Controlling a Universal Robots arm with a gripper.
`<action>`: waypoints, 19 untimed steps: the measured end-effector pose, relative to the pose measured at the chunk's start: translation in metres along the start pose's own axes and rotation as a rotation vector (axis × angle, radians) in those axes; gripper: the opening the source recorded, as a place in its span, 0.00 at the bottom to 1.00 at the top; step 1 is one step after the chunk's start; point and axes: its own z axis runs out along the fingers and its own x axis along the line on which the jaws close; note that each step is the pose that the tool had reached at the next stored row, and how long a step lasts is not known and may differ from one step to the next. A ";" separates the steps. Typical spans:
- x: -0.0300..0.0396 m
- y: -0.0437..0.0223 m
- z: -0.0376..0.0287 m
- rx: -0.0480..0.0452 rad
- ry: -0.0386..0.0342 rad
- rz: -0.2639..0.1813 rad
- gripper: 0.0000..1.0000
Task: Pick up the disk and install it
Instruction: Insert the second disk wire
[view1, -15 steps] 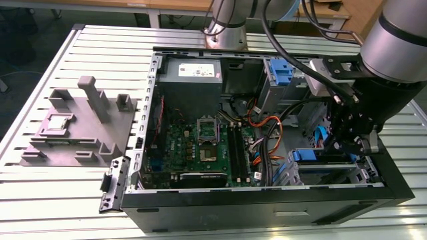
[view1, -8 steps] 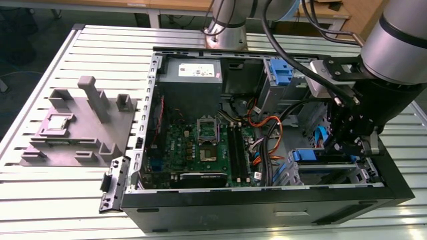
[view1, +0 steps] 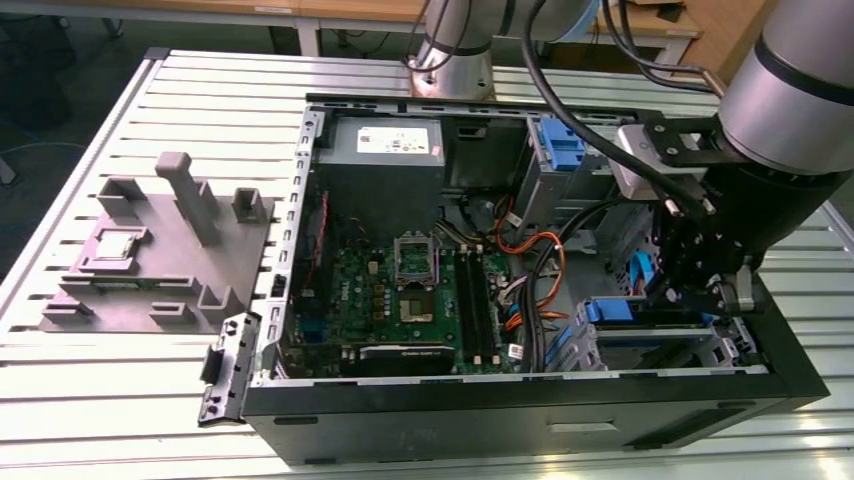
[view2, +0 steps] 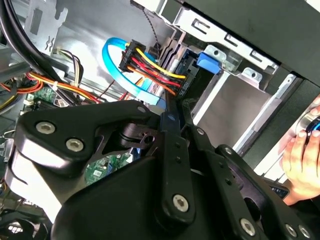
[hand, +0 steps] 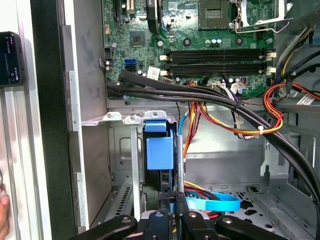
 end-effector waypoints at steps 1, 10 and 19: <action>0.0002 0.0000 0.0006 0.0000 -0.0001 0.000 0.16; 0.0007 0.0002 0.0029 -0.0001 -0.0015 0.000 0.16; 0.0009 -0.0010 -0.0098 -0.0025 -0.0021 0.000 0.24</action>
